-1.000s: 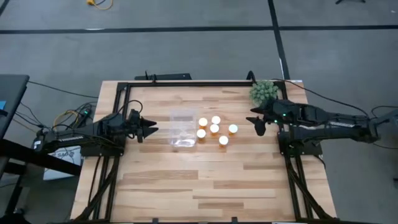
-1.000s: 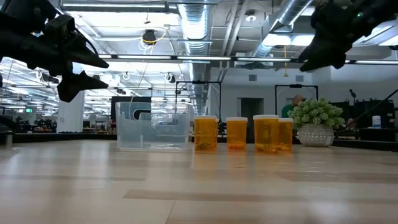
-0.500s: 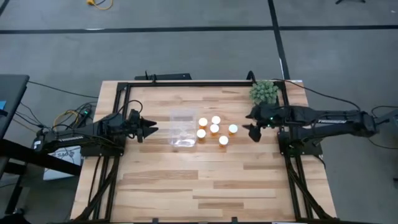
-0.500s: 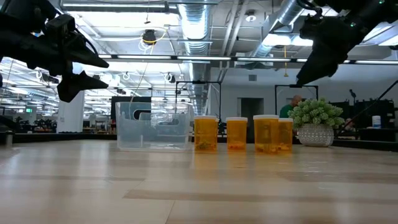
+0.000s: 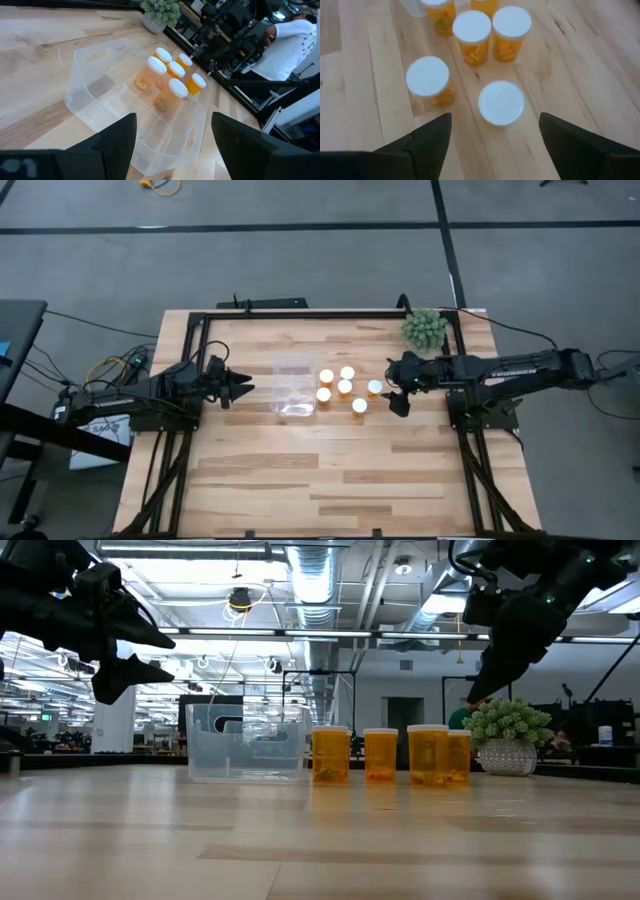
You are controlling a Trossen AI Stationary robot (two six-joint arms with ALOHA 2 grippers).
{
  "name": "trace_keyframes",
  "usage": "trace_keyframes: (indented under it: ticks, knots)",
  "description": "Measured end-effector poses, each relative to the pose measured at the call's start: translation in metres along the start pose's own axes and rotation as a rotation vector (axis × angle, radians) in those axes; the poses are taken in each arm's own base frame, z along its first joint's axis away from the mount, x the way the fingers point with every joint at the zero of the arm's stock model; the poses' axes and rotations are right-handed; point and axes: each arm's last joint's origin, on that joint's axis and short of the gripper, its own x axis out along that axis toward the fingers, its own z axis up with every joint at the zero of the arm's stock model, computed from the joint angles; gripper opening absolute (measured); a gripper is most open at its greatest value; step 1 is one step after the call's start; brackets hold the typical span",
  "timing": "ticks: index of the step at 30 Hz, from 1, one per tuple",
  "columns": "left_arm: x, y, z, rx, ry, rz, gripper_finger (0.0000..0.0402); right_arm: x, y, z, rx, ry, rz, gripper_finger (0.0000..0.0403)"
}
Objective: Pick and place pill bottles into a basket
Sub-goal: Put the orange pill bottle into the transparent container
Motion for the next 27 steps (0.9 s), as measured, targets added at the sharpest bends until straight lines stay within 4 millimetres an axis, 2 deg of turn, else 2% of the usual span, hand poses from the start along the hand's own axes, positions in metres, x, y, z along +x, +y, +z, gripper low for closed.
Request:
trace_keyframes:
  ticks: [11,21,27]
  knots:
    - [0.000,0.000,-0.001,-0.007,0.007,0.006,0.0247,0.020,0.005,0.012,-0.109,0.089,-0.012,0.0367]
    - [0.000,0.000,-0.001,-0.007,0.006,0.006,0.0247,0.041,0.009,0.024,-0.200,0.157,-0.025,0.0369]
    - [0.000,0.000,-0.001,-0.007,0.006,0.006,0.0247,0.052,0.009,0.022,-0.246,0.244,-0.031,0.0368]
